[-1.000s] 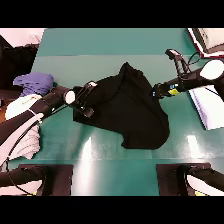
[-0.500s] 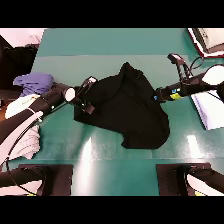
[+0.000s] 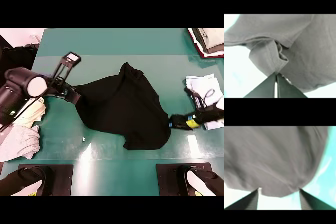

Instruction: Fold the shirts.

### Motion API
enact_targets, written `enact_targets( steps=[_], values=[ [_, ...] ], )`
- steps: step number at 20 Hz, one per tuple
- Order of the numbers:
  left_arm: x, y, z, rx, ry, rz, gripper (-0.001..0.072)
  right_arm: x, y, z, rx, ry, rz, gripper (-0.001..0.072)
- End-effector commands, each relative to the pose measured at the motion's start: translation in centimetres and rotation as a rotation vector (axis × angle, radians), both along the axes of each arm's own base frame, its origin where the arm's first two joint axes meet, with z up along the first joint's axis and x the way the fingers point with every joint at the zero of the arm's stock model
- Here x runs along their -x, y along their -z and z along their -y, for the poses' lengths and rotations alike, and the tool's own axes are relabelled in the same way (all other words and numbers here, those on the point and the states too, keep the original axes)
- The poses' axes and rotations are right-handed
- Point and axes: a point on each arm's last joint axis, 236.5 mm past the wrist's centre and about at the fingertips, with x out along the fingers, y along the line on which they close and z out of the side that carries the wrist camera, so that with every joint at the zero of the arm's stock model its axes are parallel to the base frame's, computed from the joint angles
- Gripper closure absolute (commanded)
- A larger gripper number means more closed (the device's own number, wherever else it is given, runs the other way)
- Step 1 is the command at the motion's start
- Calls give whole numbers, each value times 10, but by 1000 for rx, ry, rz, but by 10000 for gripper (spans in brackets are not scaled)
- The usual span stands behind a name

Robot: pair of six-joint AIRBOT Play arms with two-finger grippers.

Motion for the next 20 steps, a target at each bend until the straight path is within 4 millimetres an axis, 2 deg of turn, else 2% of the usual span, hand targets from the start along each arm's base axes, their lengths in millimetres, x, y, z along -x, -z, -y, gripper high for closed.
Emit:
enact_targets(
  steps=[1, 3, 5, 6, 8, 10, 13, 14, 16, 18, 19, 20],
  values=[
    [3, -18, -6, 39, -63, 33, 683, 51, 26, 9, -33, 107, -138, 135],
    [0, -20, -5, 55, -80, 41, 683, 67, 40, 8, -48, 156, -178, 145],
    [-1, -21, -4, 59, -80, 46, 683, 69, 52, -3, -103, 209, -168, 212],
    [-1, -21, -4, 59, -80, 46, 683, 66, 57, -9, -124, 231, -142, 215],
    [-1, -21, -4, 58, -79, 46, 683, 58, 67, -16, -145, 267, -100, 267],
    [0, -20, -4, 58, -79, 45, 683, 51, 75, -18, -133, 275, -60, 267],
    [0, -20, -5, 55, -79, 43, 683, 36, 75, -17, -109, 286, -3, 295],
    [0, -20, -5, 54, -79, 43, 683, 31, 73, -17, -105, 282, 15, 364],
    [1, -19, -6, 50, -80, 36, 683, 25, 70, -17, -100, 274, 39, 411],
    [1, -19, -5, 52, -80, 35, 683, 20, 65, -21, -97, 247, 65, 655],
    [1, -19, -5, 53, -79, 35, 684, 15, 60, -23, -96, 232, 85, 688],
    [0, -20, -5, 44, -64, 47, 683, 7, 52, -24, -96, 219, 112, 688]
  ],
)
